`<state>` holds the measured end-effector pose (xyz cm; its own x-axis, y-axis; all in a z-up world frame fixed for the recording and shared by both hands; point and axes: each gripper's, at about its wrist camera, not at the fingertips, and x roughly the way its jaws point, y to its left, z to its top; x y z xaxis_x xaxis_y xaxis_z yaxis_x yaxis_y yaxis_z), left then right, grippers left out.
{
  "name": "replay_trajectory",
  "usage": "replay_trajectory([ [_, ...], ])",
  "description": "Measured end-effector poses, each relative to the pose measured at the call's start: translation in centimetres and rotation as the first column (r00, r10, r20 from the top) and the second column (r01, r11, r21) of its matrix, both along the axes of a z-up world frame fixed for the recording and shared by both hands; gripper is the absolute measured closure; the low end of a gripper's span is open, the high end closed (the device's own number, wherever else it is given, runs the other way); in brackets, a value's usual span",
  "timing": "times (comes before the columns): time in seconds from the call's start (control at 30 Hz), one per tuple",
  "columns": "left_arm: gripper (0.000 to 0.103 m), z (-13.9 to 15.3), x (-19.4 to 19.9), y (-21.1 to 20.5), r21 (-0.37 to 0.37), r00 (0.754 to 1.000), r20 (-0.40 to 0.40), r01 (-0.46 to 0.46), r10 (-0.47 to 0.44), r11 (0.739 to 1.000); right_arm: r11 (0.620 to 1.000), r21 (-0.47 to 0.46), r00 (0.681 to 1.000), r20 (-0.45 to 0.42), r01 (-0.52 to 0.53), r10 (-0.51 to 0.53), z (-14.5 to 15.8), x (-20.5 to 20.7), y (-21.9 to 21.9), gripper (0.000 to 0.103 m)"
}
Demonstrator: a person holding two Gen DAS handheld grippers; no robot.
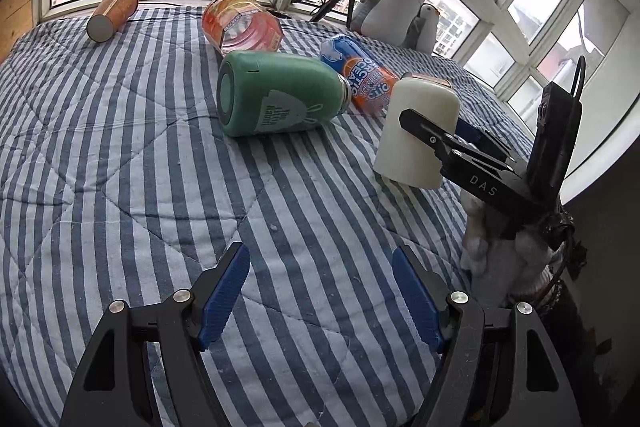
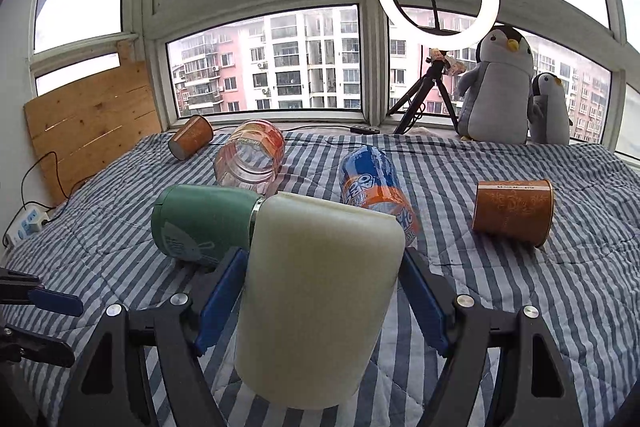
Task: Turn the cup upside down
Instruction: 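Rotate the white cup with the right tool and set it rim-down on the bedspread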
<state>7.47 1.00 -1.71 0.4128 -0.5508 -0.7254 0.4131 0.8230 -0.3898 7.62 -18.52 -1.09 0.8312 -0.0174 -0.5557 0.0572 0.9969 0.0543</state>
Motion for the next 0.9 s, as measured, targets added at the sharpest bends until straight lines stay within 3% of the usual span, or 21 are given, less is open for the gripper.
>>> replay_trajectory([
  [0.47,0.026,0.7,-1.7,-0.9,-0.021,0.999,0.051,-0.002,0.003,1.000,0.994,-0.061,0.996,-0.010,-0.091,0.090,-0.2,-3.2,1.4,0.029],
  [0.67,0.026,1.4,-2.9,-2.0,0.007,0.991,0.131,-0.030,0.029,1.000,0.996,-0.042,0.996,0.025,-0.081,0.083,0.3,-4.9,1.0,0.027],
  [0.9,0.020,2.1,-3.9,-3.9,0.026,0.962,0.262,-0.090,0.080,0.996,0.999,-0.004,0.994,0.100,-0.043,0.043,1.2,-8.1,-0.8,0.025],
])
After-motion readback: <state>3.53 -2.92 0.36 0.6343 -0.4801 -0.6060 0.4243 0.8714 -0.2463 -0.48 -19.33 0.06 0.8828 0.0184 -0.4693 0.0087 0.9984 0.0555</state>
